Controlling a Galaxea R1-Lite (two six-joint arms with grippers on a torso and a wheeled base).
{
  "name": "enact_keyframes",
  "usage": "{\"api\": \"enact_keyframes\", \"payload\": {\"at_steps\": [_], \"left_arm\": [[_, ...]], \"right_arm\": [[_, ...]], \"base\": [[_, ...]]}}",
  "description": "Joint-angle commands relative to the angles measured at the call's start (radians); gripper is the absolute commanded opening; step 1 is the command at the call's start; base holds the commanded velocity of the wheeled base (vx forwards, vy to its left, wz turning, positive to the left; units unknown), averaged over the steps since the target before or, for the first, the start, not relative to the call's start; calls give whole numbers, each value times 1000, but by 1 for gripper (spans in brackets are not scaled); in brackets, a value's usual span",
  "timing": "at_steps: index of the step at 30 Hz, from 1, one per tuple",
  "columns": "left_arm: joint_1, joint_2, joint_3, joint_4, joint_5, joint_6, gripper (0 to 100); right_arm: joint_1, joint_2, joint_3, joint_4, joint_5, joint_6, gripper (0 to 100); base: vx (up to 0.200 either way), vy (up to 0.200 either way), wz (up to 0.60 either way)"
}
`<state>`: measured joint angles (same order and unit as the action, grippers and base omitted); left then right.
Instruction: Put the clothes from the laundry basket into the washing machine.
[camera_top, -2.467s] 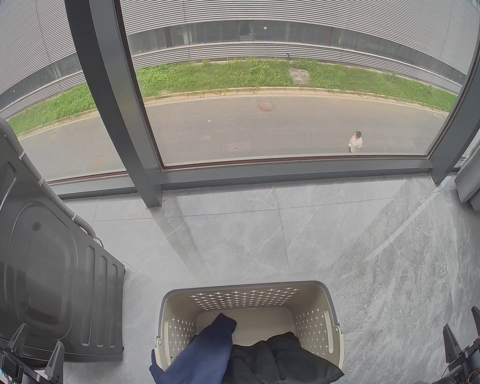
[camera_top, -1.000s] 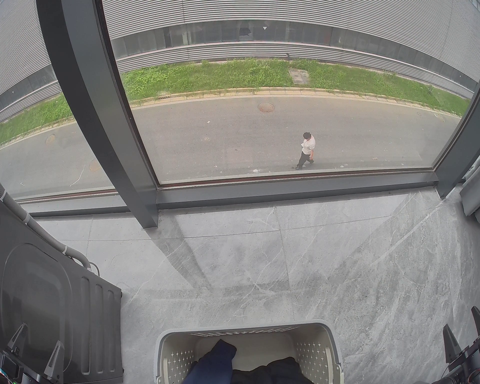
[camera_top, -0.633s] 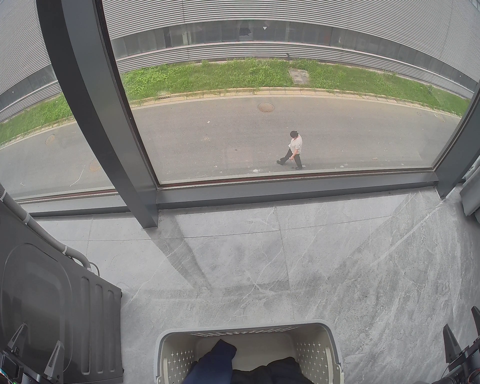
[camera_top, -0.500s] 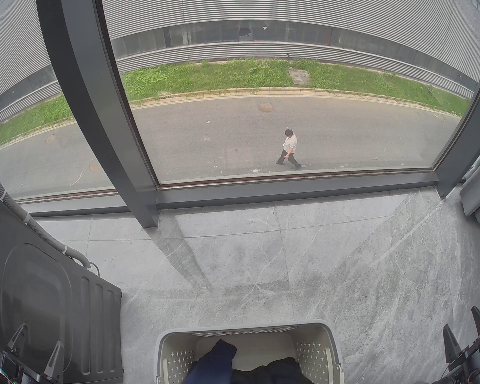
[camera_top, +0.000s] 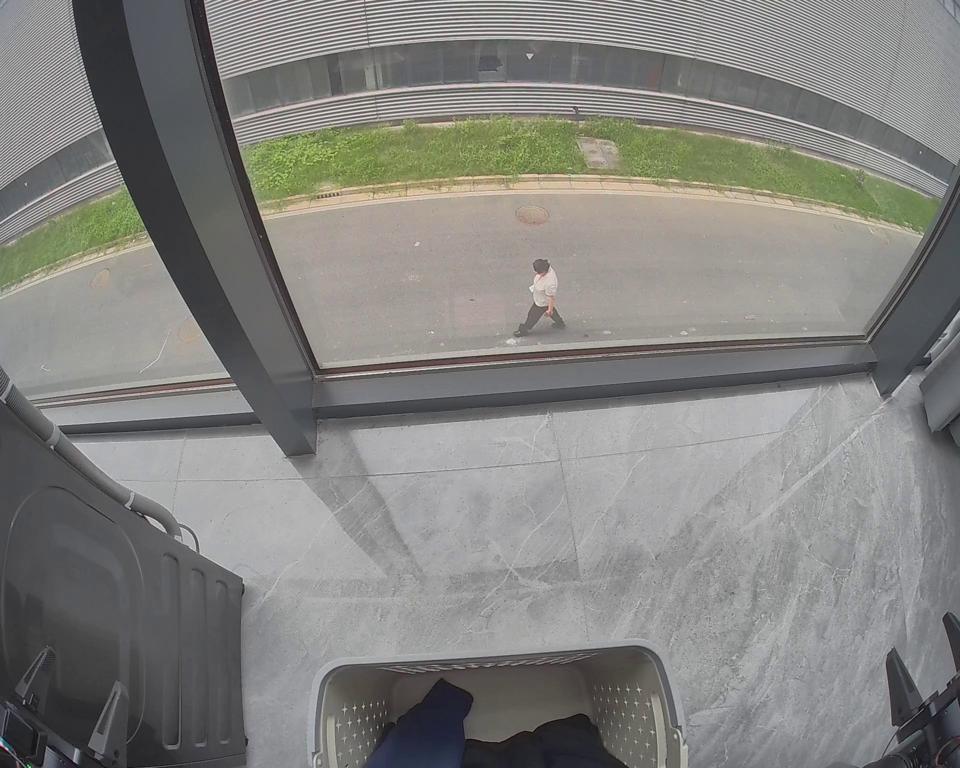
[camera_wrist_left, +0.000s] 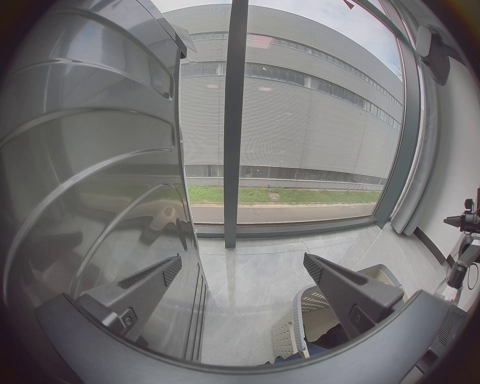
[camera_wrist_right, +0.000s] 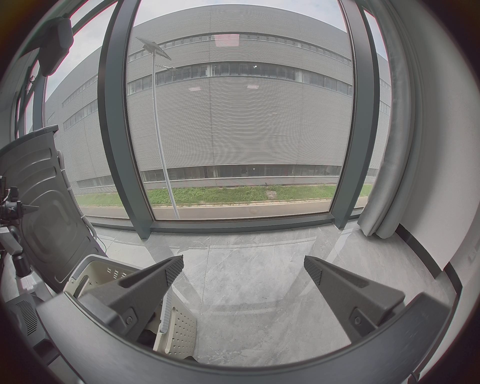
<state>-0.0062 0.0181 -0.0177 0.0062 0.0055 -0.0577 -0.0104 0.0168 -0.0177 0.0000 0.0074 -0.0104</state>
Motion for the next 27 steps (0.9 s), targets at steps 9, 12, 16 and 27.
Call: {"api": "enact_keyframes", "payload": {"at_steps": [9,12,16,27], "left_arm": [[0,-18,16,0,1,-1,100],[0,-18,16,0,1,-1,100],[0,-18,16,0,1,-1,100],[0,-18,16,0,1,-1,100]], "right_arm": [[0,-17,18,0,0,0,100],[0,-17,18,0,0,0,100],[0,-17,18,0,0,0,100],[0,-17,18,0,0,0,100]], "base": [[0,0,0],[-67,0,0],[-200,0,0],[-200,0,0]]}}
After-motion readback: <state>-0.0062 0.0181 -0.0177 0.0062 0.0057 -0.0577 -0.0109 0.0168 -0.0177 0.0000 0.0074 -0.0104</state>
